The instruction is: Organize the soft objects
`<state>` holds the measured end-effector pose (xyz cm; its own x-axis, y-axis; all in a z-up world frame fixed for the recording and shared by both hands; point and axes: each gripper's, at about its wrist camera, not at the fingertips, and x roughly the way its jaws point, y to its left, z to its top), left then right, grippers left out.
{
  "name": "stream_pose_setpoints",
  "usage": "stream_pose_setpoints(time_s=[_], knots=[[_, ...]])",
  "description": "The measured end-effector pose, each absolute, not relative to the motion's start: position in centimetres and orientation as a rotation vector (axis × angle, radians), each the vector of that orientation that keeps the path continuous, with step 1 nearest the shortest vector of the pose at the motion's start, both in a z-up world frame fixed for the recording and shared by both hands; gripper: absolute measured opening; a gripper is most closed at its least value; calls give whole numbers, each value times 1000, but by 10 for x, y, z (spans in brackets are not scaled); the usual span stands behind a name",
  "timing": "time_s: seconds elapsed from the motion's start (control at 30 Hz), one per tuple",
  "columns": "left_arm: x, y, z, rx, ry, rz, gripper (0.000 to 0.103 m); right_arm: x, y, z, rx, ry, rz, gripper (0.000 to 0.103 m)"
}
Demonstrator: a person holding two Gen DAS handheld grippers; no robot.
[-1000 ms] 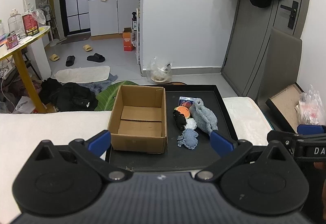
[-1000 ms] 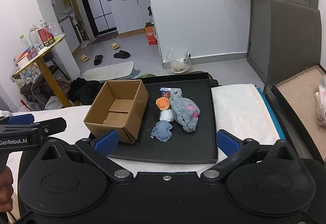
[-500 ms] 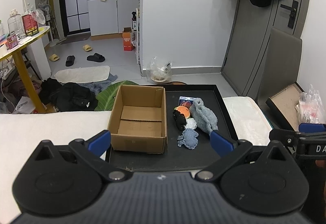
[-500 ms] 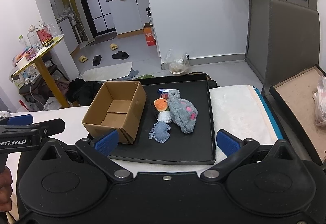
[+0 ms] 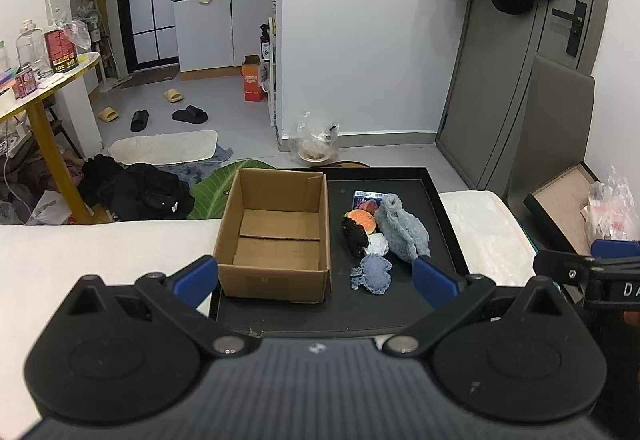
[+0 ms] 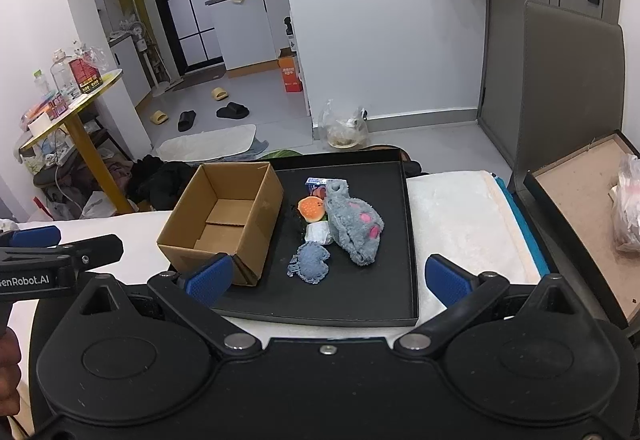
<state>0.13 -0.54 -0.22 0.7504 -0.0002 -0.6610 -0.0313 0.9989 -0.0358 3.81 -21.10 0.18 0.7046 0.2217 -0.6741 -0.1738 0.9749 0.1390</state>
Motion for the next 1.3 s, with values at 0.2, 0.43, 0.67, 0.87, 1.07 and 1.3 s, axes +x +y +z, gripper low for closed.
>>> stream_pose_setpoints(time_s=[0.2,0.43,0.67,0.87,1.07,1.3], knots=[[1,-5,-1,-45,720,19,103,37,-211,2,61,759,220,103],[0,-3,2,-50,716,20,103,37,-210,2,59,758,221,103],[-1,-2,2,-50,716,20,103,37,-210,2,56,758,220,103],[-2,-1,2,-49,714,20,103,37,-209,2,55,758,220,103],[-2,-1,2,-49,714,20,103,37,-208,2,52,754,216,103],[-1,-1,3,-46,710,20,103,37,-208,4,56,747,213,103]])
